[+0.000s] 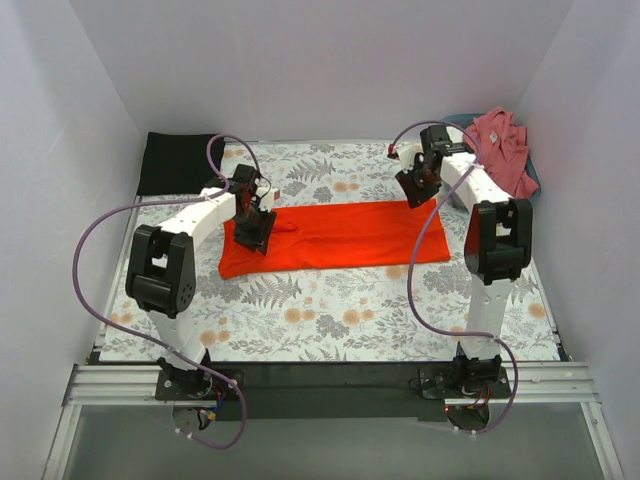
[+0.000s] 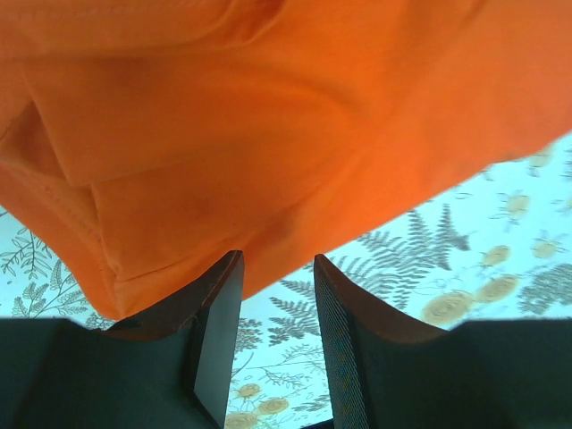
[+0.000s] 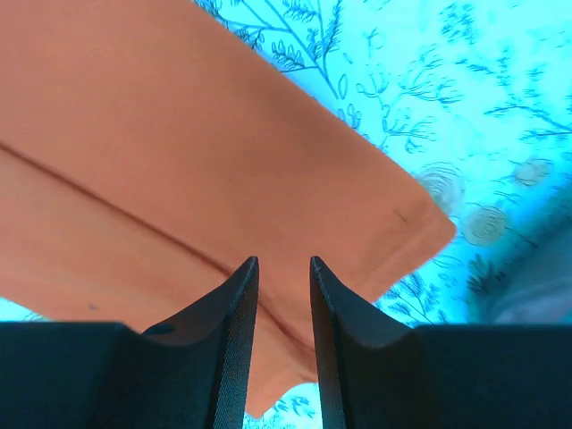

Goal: Fold and stack the t-shirts
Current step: Fold the tshirt

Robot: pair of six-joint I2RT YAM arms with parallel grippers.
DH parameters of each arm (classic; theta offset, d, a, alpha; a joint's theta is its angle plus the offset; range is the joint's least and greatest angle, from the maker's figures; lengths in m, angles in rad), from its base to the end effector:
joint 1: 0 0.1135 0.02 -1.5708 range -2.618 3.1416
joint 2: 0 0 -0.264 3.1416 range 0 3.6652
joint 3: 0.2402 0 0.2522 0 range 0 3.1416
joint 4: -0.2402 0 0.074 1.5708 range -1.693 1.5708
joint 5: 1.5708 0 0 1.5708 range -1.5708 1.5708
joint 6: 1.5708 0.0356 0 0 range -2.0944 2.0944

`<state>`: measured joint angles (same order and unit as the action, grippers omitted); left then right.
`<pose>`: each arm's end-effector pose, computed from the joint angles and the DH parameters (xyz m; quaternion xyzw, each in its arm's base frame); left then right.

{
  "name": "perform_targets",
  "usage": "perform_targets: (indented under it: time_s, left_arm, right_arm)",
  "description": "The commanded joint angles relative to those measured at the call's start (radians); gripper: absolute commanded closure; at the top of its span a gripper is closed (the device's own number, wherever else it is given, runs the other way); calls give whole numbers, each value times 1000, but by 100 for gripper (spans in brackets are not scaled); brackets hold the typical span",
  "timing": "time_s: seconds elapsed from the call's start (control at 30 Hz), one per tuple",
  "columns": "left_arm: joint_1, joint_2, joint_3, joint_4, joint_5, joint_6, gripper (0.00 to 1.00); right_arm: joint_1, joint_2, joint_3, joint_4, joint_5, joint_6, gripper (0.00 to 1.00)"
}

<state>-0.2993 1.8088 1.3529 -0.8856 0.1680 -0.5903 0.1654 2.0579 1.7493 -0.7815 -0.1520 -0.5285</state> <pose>0.3359 -0.1099 0.2098 -0.1340 0.9809 -0.1243 0.0670 0.4387 0.0787 0.2327 -0.3463 0.9046 0.0297 0.2468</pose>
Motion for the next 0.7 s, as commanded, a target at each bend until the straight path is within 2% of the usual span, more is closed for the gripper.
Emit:
perform_targets:
  time_s: [0.0,0.23,0.47,0.53,0.57,0.6,0.67]
  left_arm:
    - [20,21,-8,-4,-73,15,63]
    - [66,118,41,14,-42,46,62]
    - [134,302,201,63,-64,104,62]
    - [140,368,332,71,-85,130,61]
    - [144,450,394,63,-88,138,61]
    - [144,495,554,60,-88,148,62]
    - [144,622,741,39,-46,149,61]
  right_arm:
    - [13,86,12,-53,31,-31,64]
    - [14,65,-123,-44,52,-57,65]
    - [42,-122,-440,19,11,-48,66]
    - [81,-221,-574,19,-26,-28,66]
    - [132,-258,-614,13,-40,-18,66]
    - [164,-341,-698,7,-90,-2,66]
    - [288,-477,-755,-10,-168,13,65]
